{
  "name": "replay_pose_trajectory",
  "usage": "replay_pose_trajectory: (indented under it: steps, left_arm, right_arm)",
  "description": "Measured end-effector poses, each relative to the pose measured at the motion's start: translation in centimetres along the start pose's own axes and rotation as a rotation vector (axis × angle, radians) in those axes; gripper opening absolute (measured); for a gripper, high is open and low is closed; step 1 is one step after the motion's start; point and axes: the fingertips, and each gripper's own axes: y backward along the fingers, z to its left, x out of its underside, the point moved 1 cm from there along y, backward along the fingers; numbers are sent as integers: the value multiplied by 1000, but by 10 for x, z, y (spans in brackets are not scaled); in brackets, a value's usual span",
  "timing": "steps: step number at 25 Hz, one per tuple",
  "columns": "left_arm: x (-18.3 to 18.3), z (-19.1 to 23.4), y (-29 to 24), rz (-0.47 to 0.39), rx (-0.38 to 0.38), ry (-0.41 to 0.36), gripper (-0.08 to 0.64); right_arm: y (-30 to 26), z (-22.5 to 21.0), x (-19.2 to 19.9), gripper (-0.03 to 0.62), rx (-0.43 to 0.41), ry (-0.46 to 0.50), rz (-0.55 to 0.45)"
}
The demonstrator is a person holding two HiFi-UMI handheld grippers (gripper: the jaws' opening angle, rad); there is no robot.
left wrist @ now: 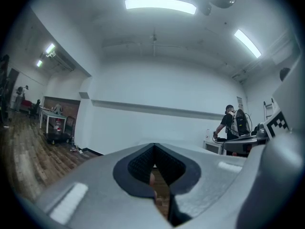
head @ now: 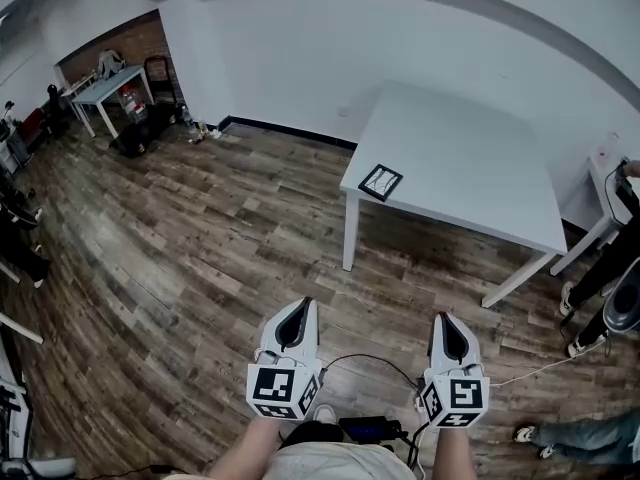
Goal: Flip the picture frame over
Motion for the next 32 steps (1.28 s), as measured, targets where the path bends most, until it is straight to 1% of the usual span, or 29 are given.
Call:
replay_pose_trajectory:
  steps: [4, 8, 16, 23, 32]
  left_arm:
    - [-3, 20, -21, -3, 22, 0, 0]
    - [-4, 36, -32, -5, 24, 10, 0]
    - [1, 46, -62, 7, 25, 1, 0]
    - [5, 48, -105, 13, 12, -8, 0]
    - [10, 42, -183, 30, -13, -14, 0]
  right_arm:
    - [-25, 8, -8, 26, 21, -1, -9]
    - [-43, 17, -9, 26, 19, 2, -7]
    - [-77, 14, -6, 26, 10, -7, 0]
    - [-116, -10, -4, 26, -4, -20, -1]
    - [-182, -59, 2, 26, -30, -42, 27]
